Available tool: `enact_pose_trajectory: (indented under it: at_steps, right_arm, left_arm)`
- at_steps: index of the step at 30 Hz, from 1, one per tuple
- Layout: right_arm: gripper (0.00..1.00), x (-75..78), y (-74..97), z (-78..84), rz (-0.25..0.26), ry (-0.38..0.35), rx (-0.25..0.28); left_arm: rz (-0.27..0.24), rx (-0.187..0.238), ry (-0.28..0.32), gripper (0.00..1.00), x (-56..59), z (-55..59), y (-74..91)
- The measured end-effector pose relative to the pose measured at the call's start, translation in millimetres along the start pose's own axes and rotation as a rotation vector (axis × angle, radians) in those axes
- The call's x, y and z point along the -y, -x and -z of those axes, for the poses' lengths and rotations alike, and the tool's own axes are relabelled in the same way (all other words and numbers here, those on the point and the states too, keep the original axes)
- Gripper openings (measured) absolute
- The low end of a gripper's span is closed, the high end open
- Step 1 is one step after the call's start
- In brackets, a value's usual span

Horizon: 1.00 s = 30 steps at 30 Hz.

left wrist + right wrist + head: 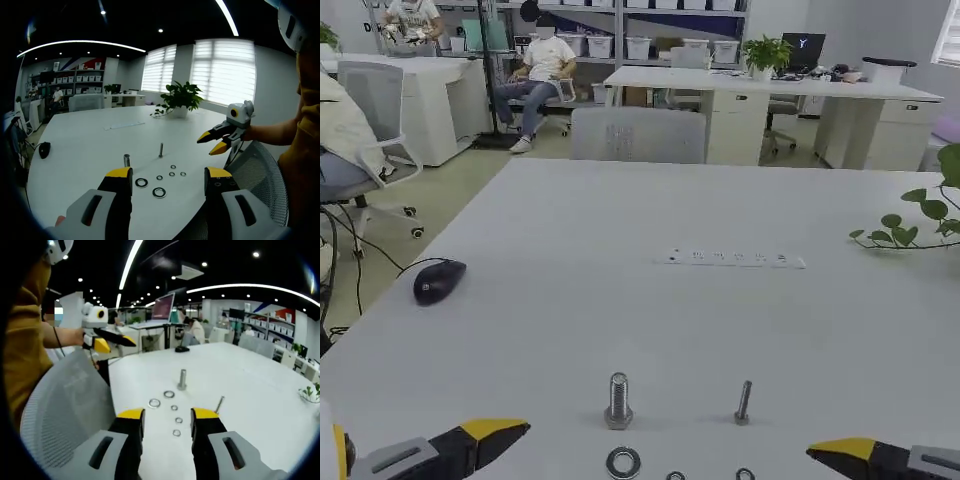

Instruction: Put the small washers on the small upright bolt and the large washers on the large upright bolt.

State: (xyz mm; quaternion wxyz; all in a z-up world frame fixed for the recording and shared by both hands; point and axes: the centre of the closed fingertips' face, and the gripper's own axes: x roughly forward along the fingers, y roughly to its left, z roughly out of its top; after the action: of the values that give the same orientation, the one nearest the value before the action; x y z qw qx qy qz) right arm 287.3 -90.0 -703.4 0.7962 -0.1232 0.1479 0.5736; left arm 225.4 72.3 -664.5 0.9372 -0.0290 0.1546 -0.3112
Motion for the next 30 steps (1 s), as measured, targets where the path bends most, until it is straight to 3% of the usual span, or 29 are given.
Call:
enact_pose_trajectory:
  at_steps: [14, 30]
  right_arm:
    - [0.46, 4.0, 11.0, 5.5, 0.022, -0.003, -0.008]
    - [0.45, 0.8, 9.2, 8.1, -0.001, 0.009, -0.026]
  left_arm:
    - [0.003, -0.004, -0.003, 0.58, 2.5, -0.8, -0.4]
    - [0.003, -0.004, -0.005, 0.58, 6.3, -0.1, -1.8]
